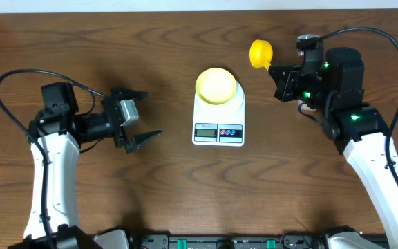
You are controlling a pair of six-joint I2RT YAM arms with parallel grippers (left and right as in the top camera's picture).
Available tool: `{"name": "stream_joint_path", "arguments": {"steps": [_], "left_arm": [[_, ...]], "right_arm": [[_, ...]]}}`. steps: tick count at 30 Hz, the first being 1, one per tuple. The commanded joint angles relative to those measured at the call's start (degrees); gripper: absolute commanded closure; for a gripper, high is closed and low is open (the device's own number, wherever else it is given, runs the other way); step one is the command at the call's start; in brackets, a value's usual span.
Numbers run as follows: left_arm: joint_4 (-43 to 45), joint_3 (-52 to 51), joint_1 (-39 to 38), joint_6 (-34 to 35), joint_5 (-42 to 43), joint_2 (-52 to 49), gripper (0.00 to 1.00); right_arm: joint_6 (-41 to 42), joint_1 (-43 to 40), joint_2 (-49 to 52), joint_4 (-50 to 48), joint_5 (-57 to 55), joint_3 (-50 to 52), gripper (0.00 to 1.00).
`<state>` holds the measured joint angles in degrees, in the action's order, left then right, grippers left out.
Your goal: Scoop item into bowl and weigh 50g on scale
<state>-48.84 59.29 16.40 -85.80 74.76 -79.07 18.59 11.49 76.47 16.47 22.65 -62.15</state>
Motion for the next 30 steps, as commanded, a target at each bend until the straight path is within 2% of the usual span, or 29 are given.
{"name": "stream_joint_path", "arguments": {"steps": [1, 6, 11, 20, 24, 30], "left_arm": [[0.0, 0.0, 0.2, -0.5, 1.4, -2.6, 0.05], [-0.1, 0.0, 0.2, 0.3, 1.6, -4.5, 0.05], [-0.5, 0.0, 0.2, 1.0, -5.8, -4.5, 0.05], [-0.3, 0.0, 0.2, 1.0, -6.2, -4.5, 0.05], [-0.3, 0.0, 0.2, 1.0, -14.3, -4.5, 0.05], [-0.4, 0.0, 0.2, 1.0, -15.7, -4.5, 0.05]], "right_arm": [[-1.1, -0.2, -0.9, 0.1, 0.0, -0.9, 0.99], [-1.0, -0.2, -0.9, 0.1, 0.0, -0.9, 0.99], [-1.0, -0.2, -0.9, 0.0, 0.0, -0.9, 0.99], [-1.0, -0.2, -0.9, -0.2, 0.0, -0.9, 0.99], [-1.0, -0.2, -0.9, -0.2, 0.0, -0.9, 0.99], [-1.0, -0.2, -0.9, -0.2, 0.0, -0.9, 0.99]]}}
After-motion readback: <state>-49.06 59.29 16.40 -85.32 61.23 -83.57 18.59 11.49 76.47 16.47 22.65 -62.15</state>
